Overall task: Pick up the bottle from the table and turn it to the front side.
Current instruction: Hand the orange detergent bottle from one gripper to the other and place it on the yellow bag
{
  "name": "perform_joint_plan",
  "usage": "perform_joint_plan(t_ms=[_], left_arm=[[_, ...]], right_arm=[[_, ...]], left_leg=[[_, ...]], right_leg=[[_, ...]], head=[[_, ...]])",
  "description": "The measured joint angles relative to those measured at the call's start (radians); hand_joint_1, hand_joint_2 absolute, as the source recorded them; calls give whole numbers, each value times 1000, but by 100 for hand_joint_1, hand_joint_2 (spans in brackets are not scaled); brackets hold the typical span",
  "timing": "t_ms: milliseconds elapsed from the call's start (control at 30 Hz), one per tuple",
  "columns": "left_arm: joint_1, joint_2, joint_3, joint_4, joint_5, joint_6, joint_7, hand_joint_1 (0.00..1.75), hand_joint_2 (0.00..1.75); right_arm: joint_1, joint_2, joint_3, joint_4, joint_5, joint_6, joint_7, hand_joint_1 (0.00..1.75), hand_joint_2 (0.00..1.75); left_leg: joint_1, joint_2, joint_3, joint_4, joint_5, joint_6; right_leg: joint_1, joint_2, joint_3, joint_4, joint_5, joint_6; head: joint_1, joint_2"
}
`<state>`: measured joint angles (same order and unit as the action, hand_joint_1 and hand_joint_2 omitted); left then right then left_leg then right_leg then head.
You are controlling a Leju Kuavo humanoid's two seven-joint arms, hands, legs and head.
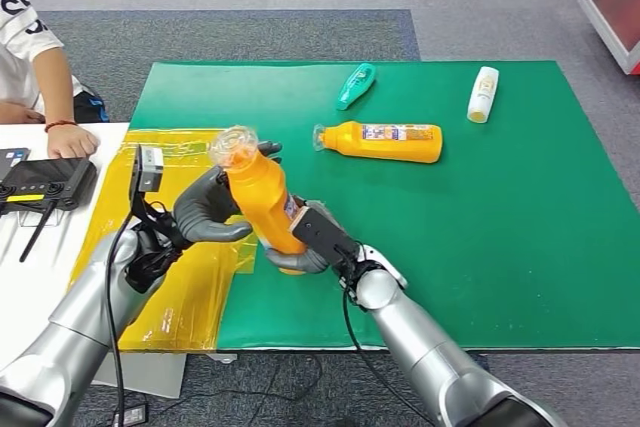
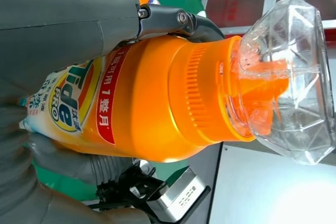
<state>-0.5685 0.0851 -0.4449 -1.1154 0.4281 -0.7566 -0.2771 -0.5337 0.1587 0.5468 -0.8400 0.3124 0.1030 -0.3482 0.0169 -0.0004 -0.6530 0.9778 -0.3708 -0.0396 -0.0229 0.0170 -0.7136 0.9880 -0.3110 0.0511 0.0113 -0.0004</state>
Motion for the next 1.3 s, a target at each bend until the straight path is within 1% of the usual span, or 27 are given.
perform_joint_plan(t_ms=[567,867,967,1300], left_arm=[[-7,12,-8,3,-15,8,-8,0,175],[-12,14,-8,23,-59,38,-36,0,175],[-15,15,-9,60,-91,54,-65,0,175],[-14,16,-8,93,-121,53,-95,0,175]], right_arm=[[-4,2,0,0,23,3,13,175,175],[-1,19,11,-2,36,18,13,175,175],[15,27,31,-10,34,31,15,175,175],[28,28,55,-13,18,37,19,175,175]], left_leg=[[0,0,0,0,0,0],[0,0,0,0,0,0],[0,0,0,0,0,0],[0,0,0,0,0,0]], right_leg=[[0,0,0,0,0,0],[0,0,0,0,0,0],[0,0,0,0,0,0],[0,0,0,0,0,0]], head=[[0,0],[0,0],[0,0],[0,0]])
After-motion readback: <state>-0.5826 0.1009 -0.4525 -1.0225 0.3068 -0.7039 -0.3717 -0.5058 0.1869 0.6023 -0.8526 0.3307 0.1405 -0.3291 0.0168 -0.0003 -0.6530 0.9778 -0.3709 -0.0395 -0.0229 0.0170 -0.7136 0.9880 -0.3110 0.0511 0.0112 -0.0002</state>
